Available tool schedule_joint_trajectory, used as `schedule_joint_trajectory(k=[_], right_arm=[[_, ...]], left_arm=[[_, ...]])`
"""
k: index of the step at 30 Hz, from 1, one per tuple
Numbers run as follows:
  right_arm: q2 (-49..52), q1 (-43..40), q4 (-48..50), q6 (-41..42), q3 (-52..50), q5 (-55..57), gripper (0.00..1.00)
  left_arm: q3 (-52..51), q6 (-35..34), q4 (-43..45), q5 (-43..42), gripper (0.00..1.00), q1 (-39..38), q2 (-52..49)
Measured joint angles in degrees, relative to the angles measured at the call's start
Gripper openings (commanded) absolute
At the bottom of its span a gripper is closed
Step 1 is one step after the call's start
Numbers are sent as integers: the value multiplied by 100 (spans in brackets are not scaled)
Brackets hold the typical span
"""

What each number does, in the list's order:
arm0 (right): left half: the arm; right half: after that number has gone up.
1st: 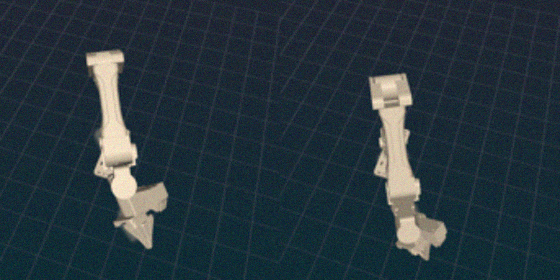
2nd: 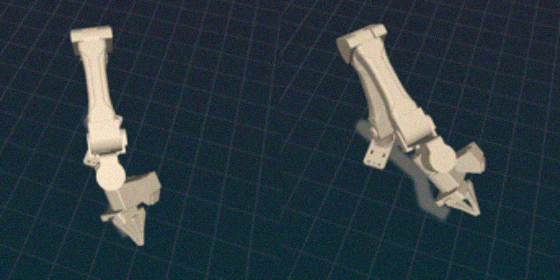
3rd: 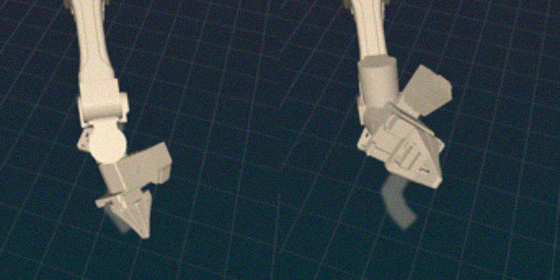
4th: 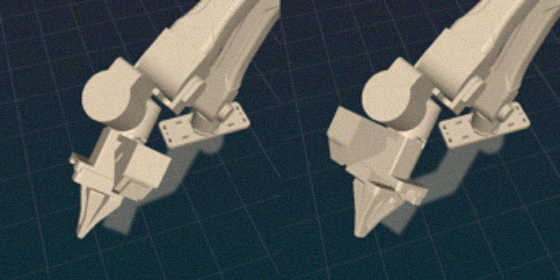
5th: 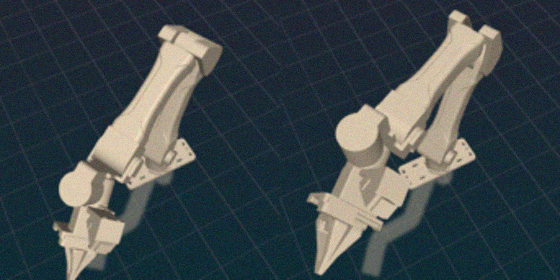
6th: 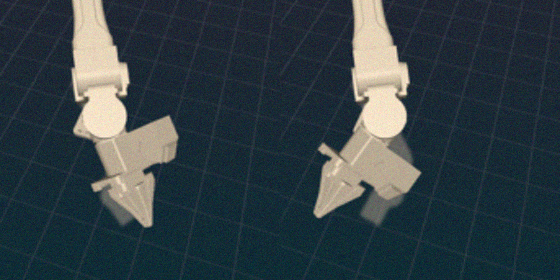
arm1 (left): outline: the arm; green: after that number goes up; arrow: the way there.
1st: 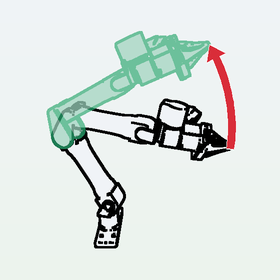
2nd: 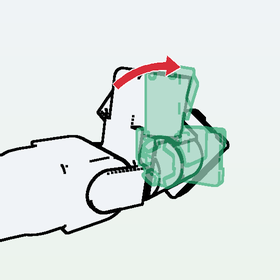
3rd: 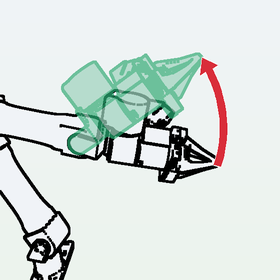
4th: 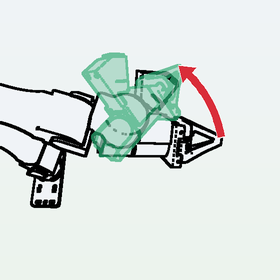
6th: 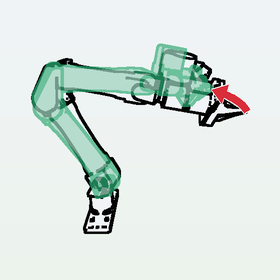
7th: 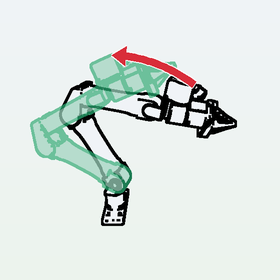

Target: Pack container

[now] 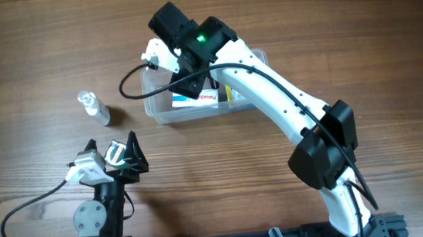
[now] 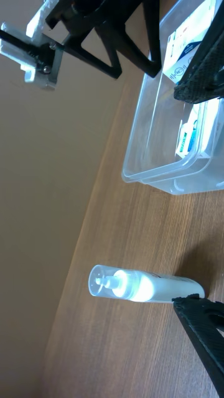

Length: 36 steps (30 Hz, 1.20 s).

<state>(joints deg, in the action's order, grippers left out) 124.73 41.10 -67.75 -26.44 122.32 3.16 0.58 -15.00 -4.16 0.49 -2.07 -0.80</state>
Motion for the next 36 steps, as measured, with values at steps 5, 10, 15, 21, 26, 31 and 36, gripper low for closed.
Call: schedule_joint_trajectory(k=[5, 10, 15, 21, 26, 31, 36], right_arm=[[0, 0, -212, 861, 0, -472, 85], [0, 0, -173, 2135, 0, -966, 39], [0, 0, -227, 3394, 0, -1115, 32], [0, 0, -256, 4664, 0, -1086, 8], [0, 0, -254, 5222, 0, -949, 4], [0, 0, -254, 5606, 0, -717, 4], [151, 37, -254, 5772, 0, -649, 4]], left_arm=[[0, 0, 0, 0, 100, 0, 0], [0, 0, 0, 0, 100, 0, 0], [0, 0, 0, 0, 100, 0, 0], [0, 0, 0, 0, 100, 0, 0], [0, 0, 0, 0, 100, 0, 0], [0, 0, 0, 0, 100, 0, 0], [0, 0, 0, 0, 100, 0, 0]])
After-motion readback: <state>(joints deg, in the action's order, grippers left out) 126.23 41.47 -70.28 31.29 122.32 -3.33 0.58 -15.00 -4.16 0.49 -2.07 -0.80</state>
